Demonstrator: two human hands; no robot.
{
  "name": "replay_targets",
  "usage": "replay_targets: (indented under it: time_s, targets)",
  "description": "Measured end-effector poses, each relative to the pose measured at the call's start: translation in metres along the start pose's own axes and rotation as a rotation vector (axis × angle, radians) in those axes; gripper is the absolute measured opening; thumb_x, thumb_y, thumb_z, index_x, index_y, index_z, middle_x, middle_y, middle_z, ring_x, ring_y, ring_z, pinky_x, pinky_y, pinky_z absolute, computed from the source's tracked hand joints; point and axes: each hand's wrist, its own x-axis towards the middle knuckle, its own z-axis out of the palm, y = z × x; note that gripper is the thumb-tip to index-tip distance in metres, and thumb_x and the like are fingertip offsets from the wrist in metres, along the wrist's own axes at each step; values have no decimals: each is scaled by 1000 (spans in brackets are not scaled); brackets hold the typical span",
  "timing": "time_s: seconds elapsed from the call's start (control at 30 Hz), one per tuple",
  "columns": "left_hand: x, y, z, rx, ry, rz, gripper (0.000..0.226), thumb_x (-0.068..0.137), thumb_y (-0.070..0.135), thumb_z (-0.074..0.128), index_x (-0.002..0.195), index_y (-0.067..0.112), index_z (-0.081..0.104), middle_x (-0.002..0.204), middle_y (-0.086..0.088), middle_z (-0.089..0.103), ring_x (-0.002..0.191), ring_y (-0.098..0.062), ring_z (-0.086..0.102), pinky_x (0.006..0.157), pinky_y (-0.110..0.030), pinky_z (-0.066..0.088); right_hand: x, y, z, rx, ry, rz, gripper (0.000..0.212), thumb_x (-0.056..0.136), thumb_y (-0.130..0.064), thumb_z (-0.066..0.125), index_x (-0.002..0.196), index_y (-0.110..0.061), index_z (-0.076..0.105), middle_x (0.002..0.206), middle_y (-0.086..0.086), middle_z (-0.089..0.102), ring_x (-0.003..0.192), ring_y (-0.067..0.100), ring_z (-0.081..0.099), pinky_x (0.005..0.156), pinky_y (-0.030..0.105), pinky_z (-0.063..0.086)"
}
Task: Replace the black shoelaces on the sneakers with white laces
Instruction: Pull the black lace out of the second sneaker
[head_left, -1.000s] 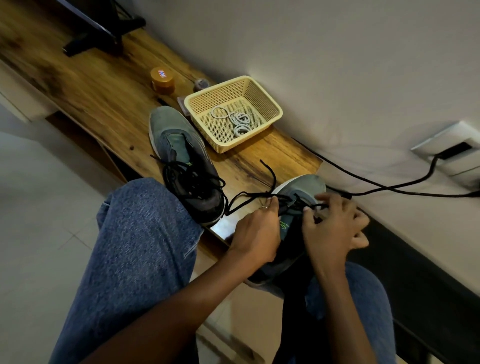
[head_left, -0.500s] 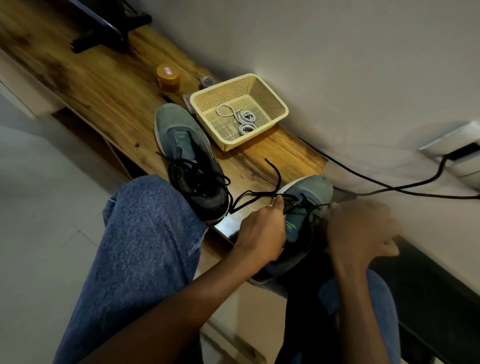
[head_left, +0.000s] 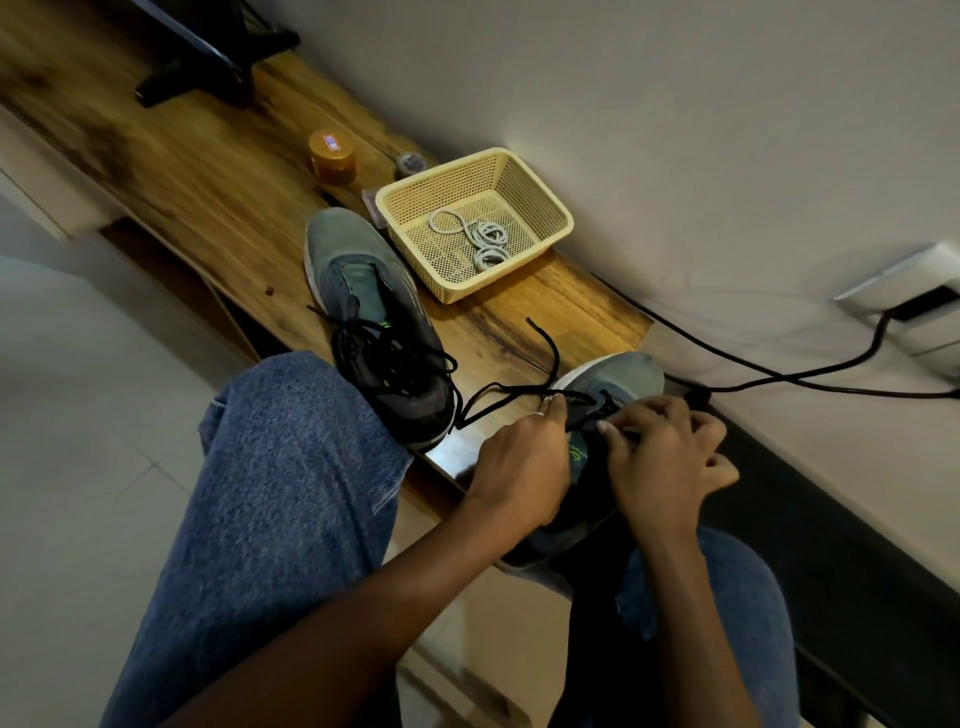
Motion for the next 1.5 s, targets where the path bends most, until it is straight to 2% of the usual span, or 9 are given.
replay_targets:
  time_s: [0.17, 0.33, 0.47, 0.63, 0.73, 0.83, 1.1, 1.33, 1.5]
  targets:
    - [4, -5, -2, -22, 32, -30, 54, 100, 17, 43, 150, 13, 26, 118, -12, 61, 104, -31, 60, 73, -38, 44, 8, 12, -21, 261, 201, 230, 13, 94, -23, 57, 99, -13, 63, 115, 8, 58, 117, 31, 39, 93, 46, 26]
    - [1, -1, -1, -77, 85, 44, 58, 97, 17, 44, 152, 19, 24, 129, -9, 56, 112, -27, 54, 81, -36, 44, 11, 26, -10, 388, 72, 127, 9, 94, -21, 56, 96, -16, 63, 101, 9, 64, 98, 29, 57, 86, 43, 46]
    - [9, 1, 0, -38, 141, 216, 59, 94, 15, 47, 150, 18, 29, 150, 0, 39, 136, -21, 32, 107, -39, 33, 1, 25, 4, 467, -38, 120, 8, 94, -23, 57, 96, -18, 62, 100, 7, 64, 94, 21, 59, 79, 31, 43]
    - [23, -2, -1, 128, 93, 306, 52, 99, 19, 43, 149, 22, 31, 155, 7, 31, 144, -14, 19, 112, -35, 20, -7, 21, 11, 625, -85, 192, 18, 88, -34, 66, 98, -20, 61, 97, 2, 64, 91, 14, 60, 76, 24, 41]
    - [38, 4, -1, 207, 66, 393, 47, 95, 19, 49, 141, 21, 44, 147, 3, 44, 137, -17, 35, 104, -34, 29, -5, 22, 8, 649, -147, 217, 26, 81, -34, 74, 100, -21, 62, 99, -1, 63, 91, 13, 60, 78, 24, 43]
    - [53, 13, -1, 255, 68, 477, 31, 90, 17, 54, 119, 19, 64, 116, -3, 66, 106, -26, 60, 79, -36, 45, 0, 20, 5, 652, -178, 225, 26, 77, -23, 74, 100, -21, 61, 94, -3, 64, 88, 13, 60, 77, 24, 43]
    - [62, 19, 6, 329, 164, 395, 18, 93, 21, 57, 110, 18, 62, 103, -3, 65, 94, -26, 64, 61, -32, 38, 19, 22, 4, 588, -192, 217, 20, 73, -22, 72, 88, -22, 60, 81, -8, 60, 79, 13, 58, 68, 25, 41]
    - [59, 14, 2, 50, 253, 369, 13, 91, 27, 61, 98, 19, 67, 95, -3, 69, 84, -24, 65, 62, -31, 44, 21, 27, 4, 628, -163, 252, 29, 73, -19, 71, 101, -15, 64, 100, 1, 64, 94, 14, 59, 76, 24, 44]
    - [77, 6, -1, -496, 277, -19, 14, 85, 15, 68, 78, 27, 65, 82, 4, 70, 79, -17, 66, 73, -38, 55, 21, 30, 4, 644, -131, 261, 21, 74, -14, 71, 95, -13, 67, 94, 3, 67, 90, 15, 62, 73, 24, 49]
